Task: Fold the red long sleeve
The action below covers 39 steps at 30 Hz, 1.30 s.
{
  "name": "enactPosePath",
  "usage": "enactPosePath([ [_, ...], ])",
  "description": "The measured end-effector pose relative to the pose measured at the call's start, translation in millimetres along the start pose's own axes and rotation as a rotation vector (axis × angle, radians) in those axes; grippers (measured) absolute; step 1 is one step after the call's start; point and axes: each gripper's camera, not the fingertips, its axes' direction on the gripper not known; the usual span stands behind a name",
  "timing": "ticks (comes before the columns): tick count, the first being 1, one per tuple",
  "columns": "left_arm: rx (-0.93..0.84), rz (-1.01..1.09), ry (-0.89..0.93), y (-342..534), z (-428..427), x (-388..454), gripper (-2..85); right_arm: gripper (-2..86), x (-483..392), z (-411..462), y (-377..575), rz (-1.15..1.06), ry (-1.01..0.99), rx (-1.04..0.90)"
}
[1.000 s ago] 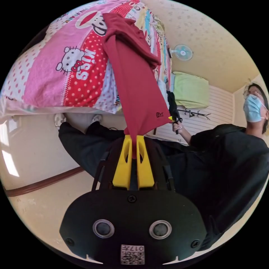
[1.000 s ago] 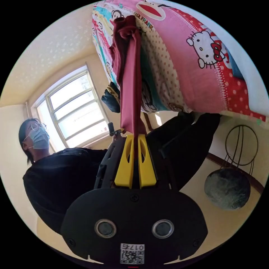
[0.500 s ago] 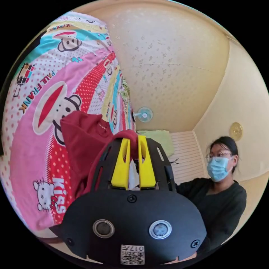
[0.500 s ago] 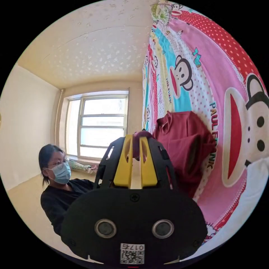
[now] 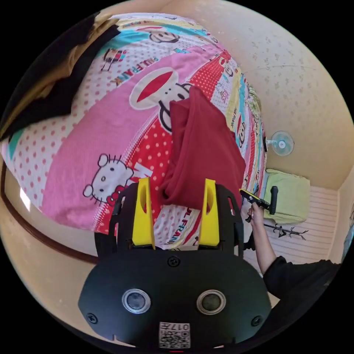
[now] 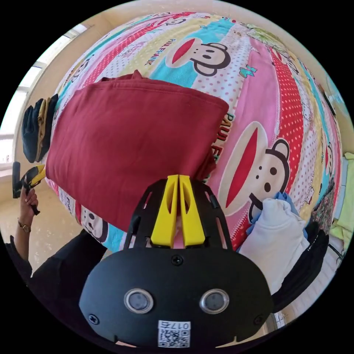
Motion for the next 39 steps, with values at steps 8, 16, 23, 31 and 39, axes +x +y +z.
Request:
enactPosePath([
  [8, 0.104, -0.074, 0.19, 18.1, 36.7, -14.8, 10.0, 1.3, -109.0, -23.4, 16.4, -0.113, -0.226, 0.378],
  [16, 0.005, 0.462, 0.254, 67.1, 91.5, 193.7, 6.4, 0.8, -90.9, 27.3, 53.4, -0.008, -0.157, 0.204],
  [23, -0.327, 0.754, 0.209, 146.7, 244.0, 300.7, 8.0, 2.1, 40.6, 54.6, 190.7, 0.355, -0.393, 0.088],
  [31, -0.031, 0.54, 0.032, 133.3, 213.6, 230.7, 16.5, 12.1, 102.8, 99.4, 225.2, 0.482, -0.919, 0.11],
  [39, -0.413, 0.23, 0.212, 104.9, 335.2, 154.7, 13.4, 21.0, 125.7, 167.5, 220.6, 0.803, -1.475, 0.344],
])
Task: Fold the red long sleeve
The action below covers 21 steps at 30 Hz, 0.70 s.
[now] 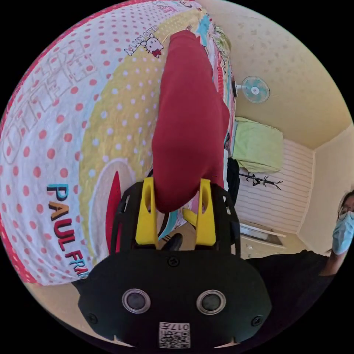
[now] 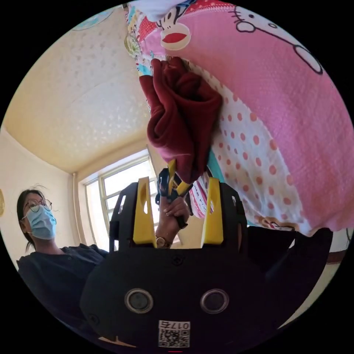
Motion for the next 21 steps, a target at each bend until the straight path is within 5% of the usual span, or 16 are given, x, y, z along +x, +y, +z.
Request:
enactPosePath([
  [4, 0.004, 0.073, 0.061, 10.4, -6.1, 34.3, 7.4, 23.9, 4.4, -7.8, -12.7, 0.034, -0.007, 0.109],
  [10, -0.078, 0.33, -0.004, 40.0, -25.9, 148.1, 6.6, 24.6, -32.0, 12.5, -23.3, 0.001, -0.28, 0.142],
  [15, -0.038, 0.47, 0.002, 66.5, -105.8, 216.4, 6.6, 9.2, -125.9, 60.1, 11.4, -0.083, -0.043, -0.077],
  [21, 0.159, 0.509, 0.001, 111.6, -266.1, 245.1, 6.7, 5.3, -208.9, 220.4, 72.3, -0.28, -0.066, -0.374],
])
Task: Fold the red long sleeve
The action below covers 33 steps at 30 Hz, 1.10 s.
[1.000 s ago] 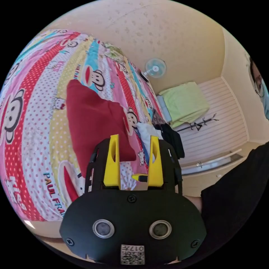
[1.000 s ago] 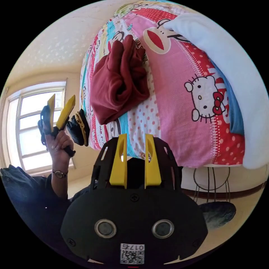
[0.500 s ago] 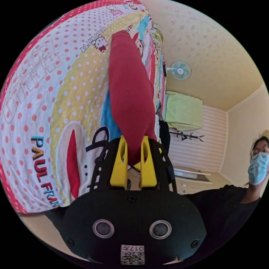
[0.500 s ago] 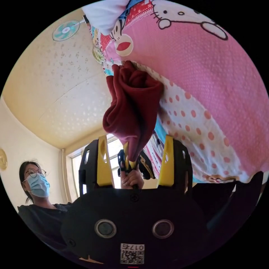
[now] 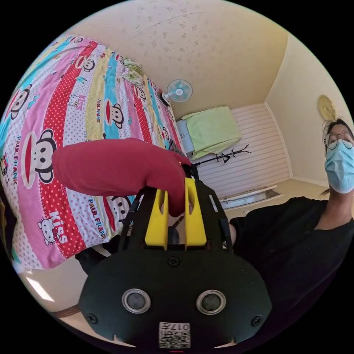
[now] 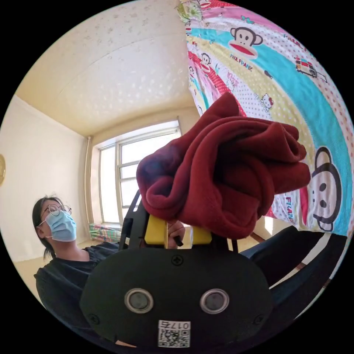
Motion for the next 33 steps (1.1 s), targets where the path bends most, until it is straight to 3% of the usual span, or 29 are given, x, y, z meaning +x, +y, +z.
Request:
enactPosePath([
  [8, 0.376, 0.093, -0.35, 17.2, -225.8, 44.9, 7.8, 5.1, -75.8, 340.7, -46.7, -0.277, -0.171, -0.346],
  [11, 0.486, -0.081, -0.532, 45.5, -268.5, 20.9, 11.1, 5.5, -50.5, 449.1, -53.0, -0.252, -0.095, -0.381],
  [13, 0.558, -0.245, -0.707, 78.3, -279.7, -2.0, 12.0, 6.0, -0.9, 503.0, -58.8, -0.171, -0.038, -0.399],
  [15, 0.518, -0.464, -0.881, 122.0, -270.2, -43.9, 12.3, 6.7, 97.0, 552.7, -63.4, 0.022, 0.143, -0.397],
  [18, 0.424, -0.613, -0.834, 174.2, -238.3, -91.6, 12.4, 7.5, 205.8, 578.9, -58.8, 0.224, 0.48, -0.398],
  [24, 0.351, -0.793, -0.742, 231.3, -181.6, -151.7, 12.3, 9.6, 206.0, 630.4, -46.6, -0.023, 0.496, -0.503],
  [28, 0.376, -0.736, -0.716, 205.8, -166.0, -163.1, 12.2, 11.6, 193.1, 639.5, -39.1, -0.017, 0.564, -0.545],
  [33, 0.321, -0.521, -0.798, 109.4, -133.2, -156.8, 12.1, 11.3, 145.6, 597.8, -19.0, -0.079, 0.844, -0.661],
])
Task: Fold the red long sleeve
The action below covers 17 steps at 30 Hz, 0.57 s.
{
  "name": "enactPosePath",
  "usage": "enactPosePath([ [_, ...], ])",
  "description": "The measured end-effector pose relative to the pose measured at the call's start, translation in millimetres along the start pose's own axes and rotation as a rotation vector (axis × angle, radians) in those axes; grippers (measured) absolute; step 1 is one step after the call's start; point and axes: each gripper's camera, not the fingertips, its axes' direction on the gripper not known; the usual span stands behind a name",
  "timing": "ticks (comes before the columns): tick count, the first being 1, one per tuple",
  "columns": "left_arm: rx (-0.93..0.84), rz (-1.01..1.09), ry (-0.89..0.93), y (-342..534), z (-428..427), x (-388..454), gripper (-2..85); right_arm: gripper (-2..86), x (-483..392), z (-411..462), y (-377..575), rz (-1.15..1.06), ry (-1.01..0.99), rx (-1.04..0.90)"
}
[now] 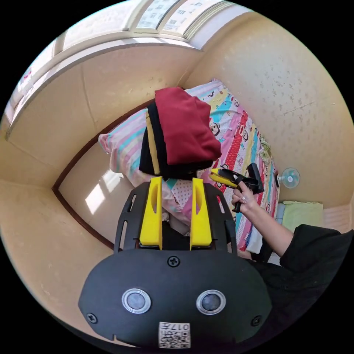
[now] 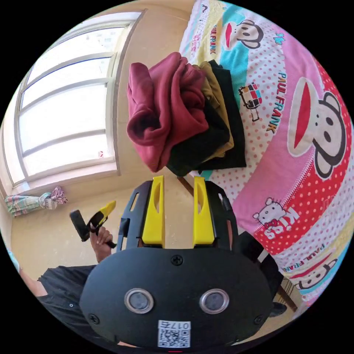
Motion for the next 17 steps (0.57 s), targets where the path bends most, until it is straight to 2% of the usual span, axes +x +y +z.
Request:
enactPosePath([
  [4, -0.033, 0.196, 0.0, -35.1, 31.4, 75.5, 12.4, 8.2, -4.7, -75.0, 56.1, -0.058, 0.285, 0.005],
  [9, -0.128, 0.504, 0.016, -42.8, 94.5, 225.8, 12.1, 1.7, -10.5, -230.1, 154.1, 0.021, 0.663, 0.191],
  [10, -0.13, 0.547, 0.019, -39.2, 100.0, 246.4, 11.9, 1.4, -11.1, -248.5, 166.2, 0.048, 0.683, 0.228],
  [13, -0.168, 0.794, 0.058, -7.8, 125.9, 358.6, 10.3, 0.7, -17.4, -340.4, 240.3, 0.128, 0.663, 0.486],
  [17, -0.428, 1.159, 0.06, 68.9, 190.1, 519.4, 9.0, 0.4, -15.6, -431.5, 385.0, 0.243, 0.65, 0.97],
])
